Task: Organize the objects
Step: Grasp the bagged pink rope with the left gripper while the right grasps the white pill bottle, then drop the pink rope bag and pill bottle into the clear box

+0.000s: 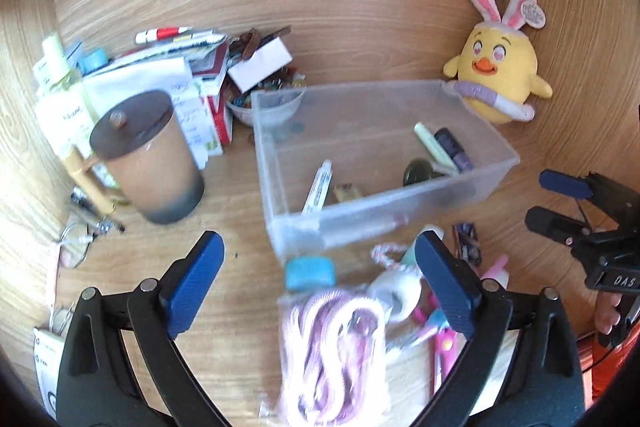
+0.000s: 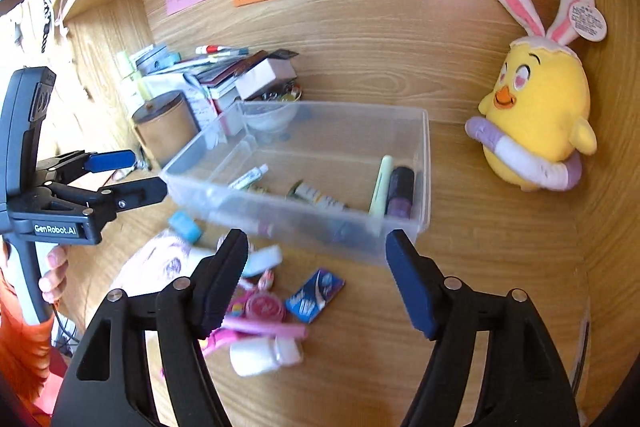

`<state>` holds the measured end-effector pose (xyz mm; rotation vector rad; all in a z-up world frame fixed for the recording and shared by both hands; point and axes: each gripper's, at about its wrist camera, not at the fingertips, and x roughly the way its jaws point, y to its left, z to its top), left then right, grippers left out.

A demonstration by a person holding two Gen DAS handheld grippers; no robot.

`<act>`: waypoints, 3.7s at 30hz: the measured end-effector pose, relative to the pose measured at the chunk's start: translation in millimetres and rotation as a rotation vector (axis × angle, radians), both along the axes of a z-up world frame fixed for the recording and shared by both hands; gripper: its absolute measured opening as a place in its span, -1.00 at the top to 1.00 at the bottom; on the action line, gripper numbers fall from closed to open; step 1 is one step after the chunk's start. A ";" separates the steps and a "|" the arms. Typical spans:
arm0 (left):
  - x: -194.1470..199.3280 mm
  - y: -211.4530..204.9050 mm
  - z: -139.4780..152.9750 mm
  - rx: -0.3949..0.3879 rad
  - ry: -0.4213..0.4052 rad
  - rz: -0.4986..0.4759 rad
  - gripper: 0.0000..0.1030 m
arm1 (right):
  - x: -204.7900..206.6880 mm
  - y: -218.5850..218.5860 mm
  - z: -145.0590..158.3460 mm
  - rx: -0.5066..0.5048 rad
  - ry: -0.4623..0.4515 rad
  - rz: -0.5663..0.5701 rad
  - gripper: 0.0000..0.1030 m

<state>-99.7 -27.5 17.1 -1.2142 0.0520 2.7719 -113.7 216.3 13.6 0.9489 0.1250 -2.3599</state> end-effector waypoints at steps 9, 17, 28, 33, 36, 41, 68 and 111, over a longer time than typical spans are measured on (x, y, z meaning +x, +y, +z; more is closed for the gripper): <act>34.9 -12.4 -37.9 0.016 -0.101 -0.003 -0.90 | 29.7 2.2 -25.8 0.050 -0.036 0.027 -0.34; 44.2 -15.3 -59.0 0.060 -0.146 -0.003 -0.90 | 48.6 -3.7 -51.6 0.059 -0.096 0.074 -0.45; 29.2 -18.0 -79.9 0.071 -0.185 0.027 -0.91 | 44.5 -18.1 -65.7 0.090 -0.114 0.102 -0.45; 37.5 -8.7 -78.3 0.029 -0.155 -0.005 -0.48 | 44.8 -19.2 -67.5 0.092 -0.117 0.118 -0.07; 41.9 -1.7 -77.6 -0.006 -0.144 -0.015 -0.26 | 44.5 -17.9 -69.2 0.090 -0.123 0.121 0.05; 50.7 -6.4 -75.1 0.003 -0.125 0.000 -0.17 | 48.0 -13.5 -67.5 0.092 -0.114 0.119 0.06; 43.3 -25.1 18.1 0.080 0.146 0.041 -0.07 | 14.0 9.4 3.7 -0.061 0.038 -0.021 0.06; -92.1 36.0 -5.4 -0.018 -0.019 -0.113 -0.09 | -92.3 -54.9 -26.3 0.160 -0.023 -0.020 0.04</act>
